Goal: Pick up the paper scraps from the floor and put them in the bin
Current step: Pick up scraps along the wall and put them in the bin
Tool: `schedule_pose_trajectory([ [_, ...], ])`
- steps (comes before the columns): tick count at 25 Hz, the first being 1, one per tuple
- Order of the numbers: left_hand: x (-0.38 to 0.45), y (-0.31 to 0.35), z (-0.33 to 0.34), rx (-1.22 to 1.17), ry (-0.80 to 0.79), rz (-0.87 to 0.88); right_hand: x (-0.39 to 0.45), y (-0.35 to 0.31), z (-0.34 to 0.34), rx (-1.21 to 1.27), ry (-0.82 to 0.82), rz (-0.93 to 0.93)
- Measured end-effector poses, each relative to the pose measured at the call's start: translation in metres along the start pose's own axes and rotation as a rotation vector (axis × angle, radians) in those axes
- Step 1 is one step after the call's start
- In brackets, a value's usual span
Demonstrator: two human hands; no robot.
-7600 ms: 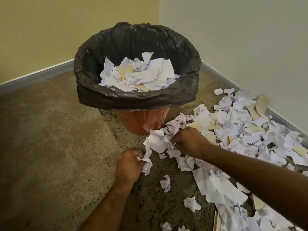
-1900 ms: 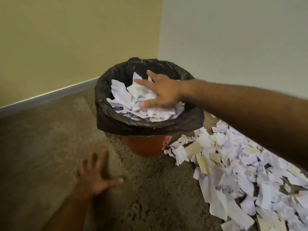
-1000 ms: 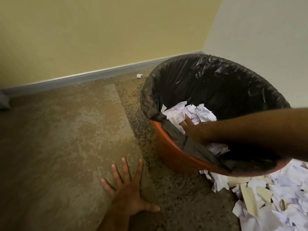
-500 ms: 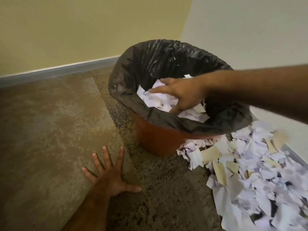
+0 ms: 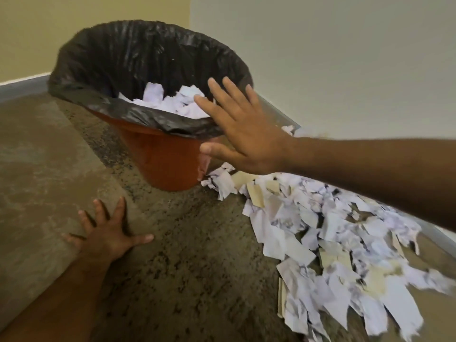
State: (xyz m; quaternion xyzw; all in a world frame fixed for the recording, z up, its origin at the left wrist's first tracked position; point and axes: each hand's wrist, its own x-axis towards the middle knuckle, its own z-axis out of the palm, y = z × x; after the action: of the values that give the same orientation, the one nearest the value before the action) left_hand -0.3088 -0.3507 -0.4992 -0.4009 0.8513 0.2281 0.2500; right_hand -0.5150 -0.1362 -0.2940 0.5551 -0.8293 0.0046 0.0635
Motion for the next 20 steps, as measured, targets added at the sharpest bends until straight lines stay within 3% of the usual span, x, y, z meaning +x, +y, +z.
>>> schedule_pose_trajectory([
  [4,-0.021,0.02,0.012,0.246,0.2,0.167,-0.092,0.016,-0.001,0.138,-0.039,0.059],
  [7,-0.047,0.063,0.027,0.388,0.36,0.459,-0.204,0.031,0.023,0.24,-0.15,0.29],
  [10,-0.096,0.129,0.066,0.083,0.183,0.828,-0.307,0.023,0.061,0.315,-0.373,0.612],
  [12,-0.133,0.174,0.101,0.041,-0.007,0.962,-0.349,0.009,0.084,0.349,-0.542,0.743],
  [15,-0.173,0.216,0.151,0.185,-0.136,0.953,-0.365,-0.014,0.113,0.399,-0.631,0.815],
  [20,-0.18,0.232,0.196,0.342,-0.023,0.876,-0.356,-0.024,0.145,0.36,-0.557,0.805],
])
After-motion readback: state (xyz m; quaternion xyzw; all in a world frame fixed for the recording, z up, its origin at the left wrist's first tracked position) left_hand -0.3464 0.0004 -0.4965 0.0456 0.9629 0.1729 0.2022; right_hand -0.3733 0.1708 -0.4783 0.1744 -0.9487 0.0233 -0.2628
